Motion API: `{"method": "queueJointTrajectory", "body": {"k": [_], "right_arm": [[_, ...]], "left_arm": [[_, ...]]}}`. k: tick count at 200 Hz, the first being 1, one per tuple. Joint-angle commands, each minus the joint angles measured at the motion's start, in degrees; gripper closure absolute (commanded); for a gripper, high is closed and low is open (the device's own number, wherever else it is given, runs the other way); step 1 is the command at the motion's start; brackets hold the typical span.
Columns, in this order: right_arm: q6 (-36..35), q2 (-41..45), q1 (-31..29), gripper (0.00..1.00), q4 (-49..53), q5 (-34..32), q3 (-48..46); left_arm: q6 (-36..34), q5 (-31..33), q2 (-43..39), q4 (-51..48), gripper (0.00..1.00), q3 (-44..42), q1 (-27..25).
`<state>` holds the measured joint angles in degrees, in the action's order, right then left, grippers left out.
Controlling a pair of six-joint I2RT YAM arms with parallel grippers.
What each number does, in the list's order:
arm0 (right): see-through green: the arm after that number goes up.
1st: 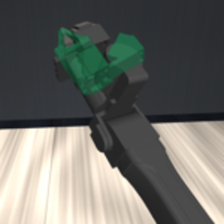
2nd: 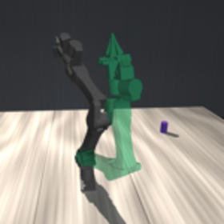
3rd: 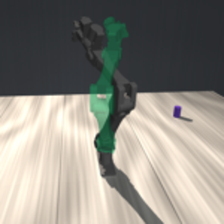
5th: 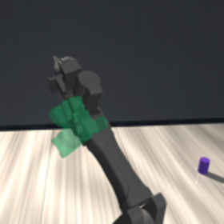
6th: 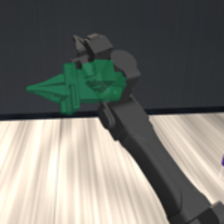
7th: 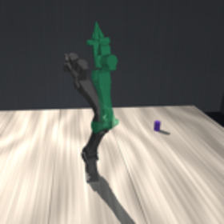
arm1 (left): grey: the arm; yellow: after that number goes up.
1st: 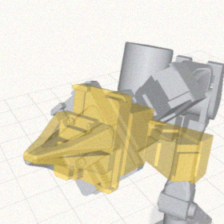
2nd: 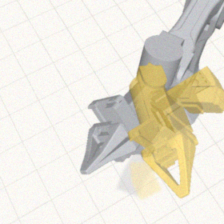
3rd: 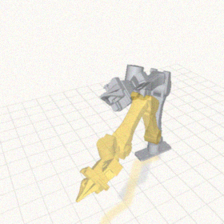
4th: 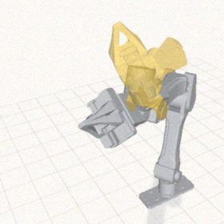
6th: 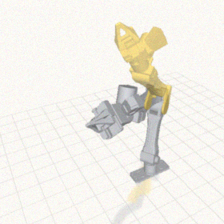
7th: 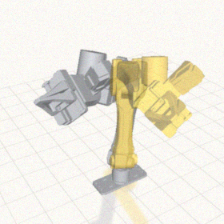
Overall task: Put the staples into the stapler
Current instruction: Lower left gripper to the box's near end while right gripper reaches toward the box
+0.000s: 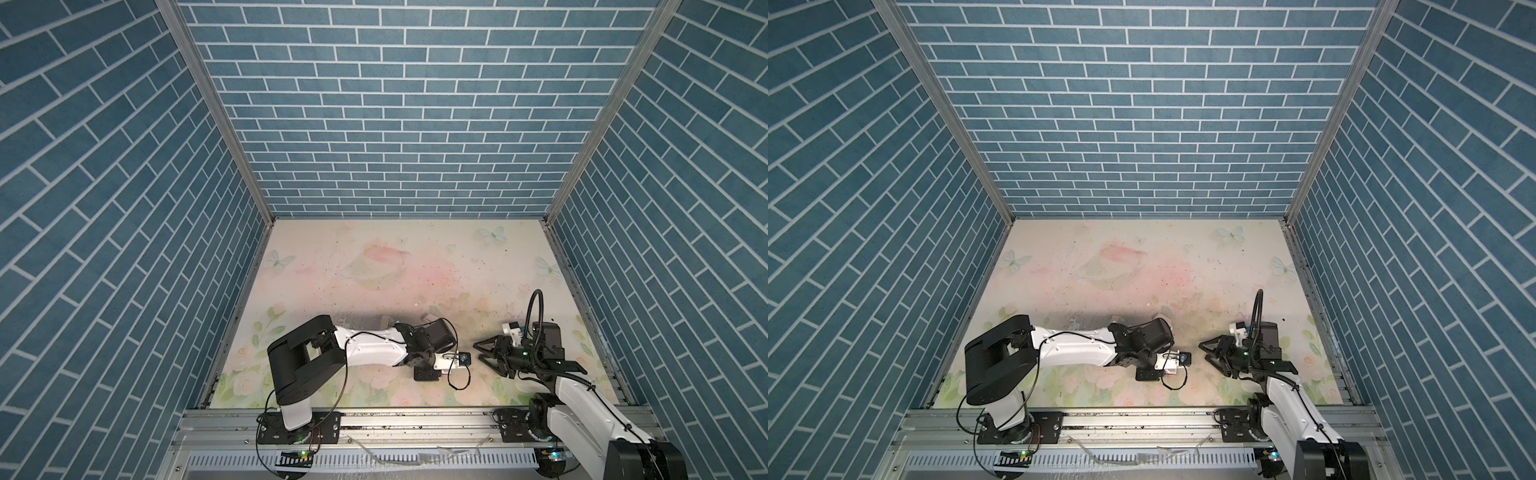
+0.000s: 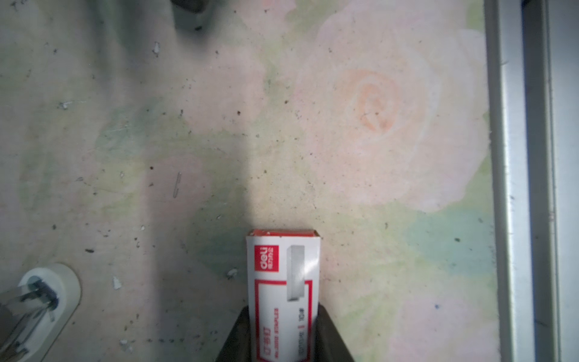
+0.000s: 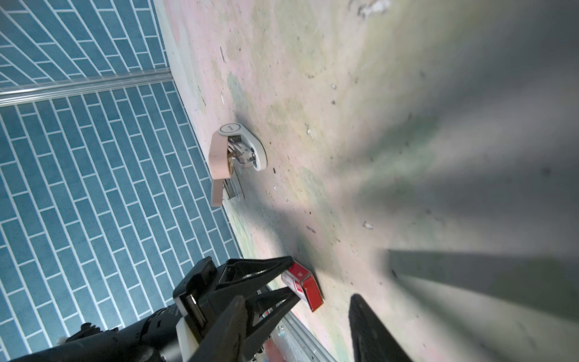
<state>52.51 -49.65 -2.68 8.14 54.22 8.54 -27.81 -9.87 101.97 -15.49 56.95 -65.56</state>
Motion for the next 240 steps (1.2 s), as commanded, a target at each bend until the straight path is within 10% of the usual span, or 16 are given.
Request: {"method": "queueJointTrajectory", "body": {"k": [1, 124, 240], "right_arm": [[-2.55, -3.04, -0.85, 0.46, -3.74, 3.93, 1.85], [1.09, -24.04, -14.69, 0.45, -26.22, 3.97, 6.39], [2.9, -22.4, -20.12, 0.48, -26.69, 1.28, 3.34]], "left_arm": [[0.92, 2.73, 1.02, -1.17, 0.7, -2.23, 1.41], [-0.35, -1.7, -0.68, -0.15, 0.51, -5.66, 4.12], [-1.27, -4.19, -1.73, 0.67, 0.54, -5.95, 4.08]]}}
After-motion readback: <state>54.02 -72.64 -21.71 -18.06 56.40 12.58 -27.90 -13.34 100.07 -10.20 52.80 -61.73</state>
